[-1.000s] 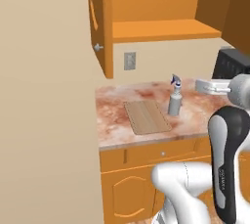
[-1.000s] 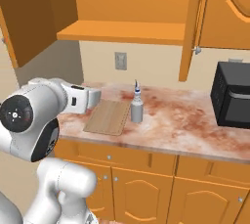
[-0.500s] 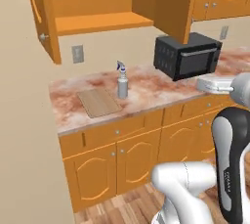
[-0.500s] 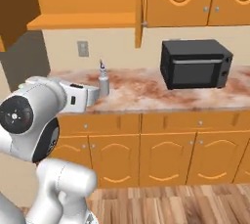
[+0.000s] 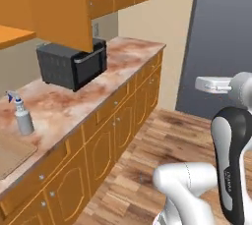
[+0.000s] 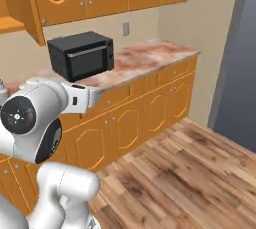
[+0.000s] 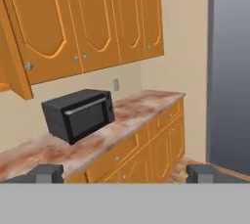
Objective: Grab the spray bottle from the cabinet, then place it next to the cutting board for sanitizing. Then grab the dish brush from the countertop next to the sink and place it next to the cutting board.
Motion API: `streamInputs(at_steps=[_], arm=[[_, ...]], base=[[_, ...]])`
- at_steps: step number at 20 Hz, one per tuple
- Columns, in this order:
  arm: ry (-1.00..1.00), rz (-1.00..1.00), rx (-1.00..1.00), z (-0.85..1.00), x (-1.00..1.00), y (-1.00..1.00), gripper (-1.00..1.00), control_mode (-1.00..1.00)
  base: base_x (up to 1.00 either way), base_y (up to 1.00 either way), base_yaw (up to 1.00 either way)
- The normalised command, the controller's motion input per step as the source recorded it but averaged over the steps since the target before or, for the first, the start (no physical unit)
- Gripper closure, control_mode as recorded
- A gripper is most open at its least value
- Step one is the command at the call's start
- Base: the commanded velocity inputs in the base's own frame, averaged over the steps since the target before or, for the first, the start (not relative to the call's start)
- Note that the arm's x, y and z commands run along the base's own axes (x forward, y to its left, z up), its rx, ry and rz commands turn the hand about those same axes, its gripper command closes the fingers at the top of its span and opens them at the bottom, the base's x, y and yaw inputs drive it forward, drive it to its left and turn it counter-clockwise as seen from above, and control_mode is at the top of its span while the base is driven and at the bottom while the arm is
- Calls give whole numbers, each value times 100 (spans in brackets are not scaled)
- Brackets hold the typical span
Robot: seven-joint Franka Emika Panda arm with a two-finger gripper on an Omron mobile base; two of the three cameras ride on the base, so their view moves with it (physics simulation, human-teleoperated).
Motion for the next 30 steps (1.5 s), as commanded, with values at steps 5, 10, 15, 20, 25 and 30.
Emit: streamInputs(at_steps=[5,10,15,20,25,30], arm=[[0,0,0,0,0,0,-100,100],[0,0,0,0,0,0,-100,100],[0,0,0,0,0,0,-100,100],[0,0,0,0,0,0,-100,100],[0,0,0,0,0,0,-100,100],[0,0,0,0,0,0,-100,100]], base=[[0,0,-100],[0,0,-98],[19,-27,-76],[30,-13,-76],[1,23,-97],[15,37,-91]])
